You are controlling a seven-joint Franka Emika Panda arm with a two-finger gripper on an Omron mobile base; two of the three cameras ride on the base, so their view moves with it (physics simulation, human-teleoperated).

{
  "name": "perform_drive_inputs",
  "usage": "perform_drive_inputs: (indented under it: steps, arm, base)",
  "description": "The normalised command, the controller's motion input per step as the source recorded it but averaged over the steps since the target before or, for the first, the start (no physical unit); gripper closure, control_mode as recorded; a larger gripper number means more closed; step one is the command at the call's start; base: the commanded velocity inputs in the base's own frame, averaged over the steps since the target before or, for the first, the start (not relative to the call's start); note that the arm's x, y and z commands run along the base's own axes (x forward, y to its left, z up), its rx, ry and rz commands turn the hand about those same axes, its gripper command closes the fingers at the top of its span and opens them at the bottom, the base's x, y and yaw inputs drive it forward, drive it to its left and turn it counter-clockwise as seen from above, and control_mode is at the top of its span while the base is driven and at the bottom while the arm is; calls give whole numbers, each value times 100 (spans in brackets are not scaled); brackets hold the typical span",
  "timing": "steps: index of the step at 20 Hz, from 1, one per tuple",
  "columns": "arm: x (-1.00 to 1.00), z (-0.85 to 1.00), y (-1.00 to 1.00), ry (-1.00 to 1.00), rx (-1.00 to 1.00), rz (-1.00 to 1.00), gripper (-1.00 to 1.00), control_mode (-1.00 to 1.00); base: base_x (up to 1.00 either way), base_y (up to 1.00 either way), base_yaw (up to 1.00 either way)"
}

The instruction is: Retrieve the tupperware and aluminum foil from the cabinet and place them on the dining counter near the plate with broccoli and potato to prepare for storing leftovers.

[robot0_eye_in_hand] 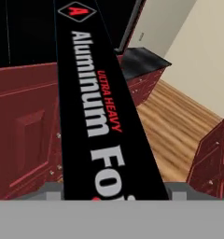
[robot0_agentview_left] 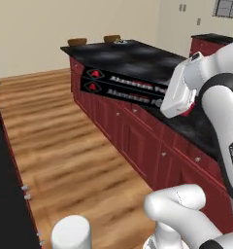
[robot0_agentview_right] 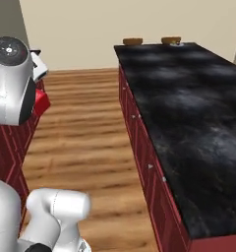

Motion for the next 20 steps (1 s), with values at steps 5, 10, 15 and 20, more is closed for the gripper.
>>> perform_drive_inputs:
  steps: [5, 10, 15, 20]
  arm:
    - [0, 0, 0, 0, 0, 0, 100, 100]
    - [0, 0, 0, 0, 0, 0, 100, 100]
    - [0, 0, 0, 0, 0, 0, 100, 100]
    - [0, 0, 0, 0, 0, 0, 100, 100]
  base:
    - [100, 77, 1]
    - [100, 32, 0]
    - [100, 22, 0]
    - [100, 31, 0]
